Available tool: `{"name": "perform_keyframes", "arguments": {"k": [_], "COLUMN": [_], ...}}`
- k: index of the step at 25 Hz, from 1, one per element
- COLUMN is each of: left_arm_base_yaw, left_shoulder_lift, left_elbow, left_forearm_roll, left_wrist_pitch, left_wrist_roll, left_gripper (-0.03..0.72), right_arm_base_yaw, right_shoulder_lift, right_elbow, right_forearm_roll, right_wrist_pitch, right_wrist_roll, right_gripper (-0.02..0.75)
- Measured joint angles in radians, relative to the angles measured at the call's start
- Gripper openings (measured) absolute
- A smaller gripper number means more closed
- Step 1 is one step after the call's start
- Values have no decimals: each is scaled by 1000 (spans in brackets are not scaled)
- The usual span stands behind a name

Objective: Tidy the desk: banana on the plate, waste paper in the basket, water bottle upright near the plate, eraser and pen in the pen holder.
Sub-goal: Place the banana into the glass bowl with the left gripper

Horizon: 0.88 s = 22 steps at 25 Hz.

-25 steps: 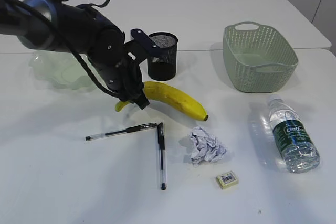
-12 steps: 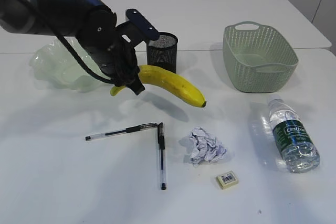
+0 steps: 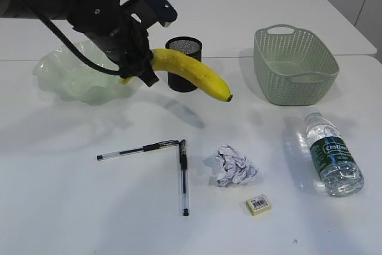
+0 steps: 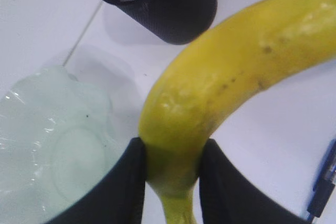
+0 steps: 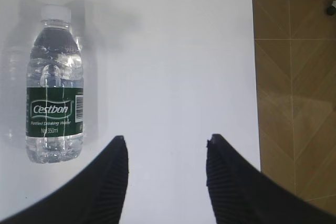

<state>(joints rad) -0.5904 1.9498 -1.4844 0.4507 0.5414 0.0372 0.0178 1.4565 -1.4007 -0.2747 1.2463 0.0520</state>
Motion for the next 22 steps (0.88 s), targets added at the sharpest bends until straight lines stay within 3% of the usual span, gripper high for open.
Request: {"name": "perform_keyframes", "arguments": {"k": [12, 22], "left_arm_base_yaw": [9, 131], "left_shoulder_lift": [-118, -198], "left_elbow": [0, 0], "left_forearm_roll": [278, 328], "left_wrist_pitch": [-22, -26], "left_wrist_roll": [-211, -349], "left_gripper": [172, 172], "right_arm_base_yaw": [0, 0], "right_shoulder_lift": [0, 0], "right_elbow": [0, 0], "right_forearm_roll": [0, 0], "right_wrist_pitch": [0, 0], "right_wrist_roll": [0, 0], "right_gripper": [368, 368]}}
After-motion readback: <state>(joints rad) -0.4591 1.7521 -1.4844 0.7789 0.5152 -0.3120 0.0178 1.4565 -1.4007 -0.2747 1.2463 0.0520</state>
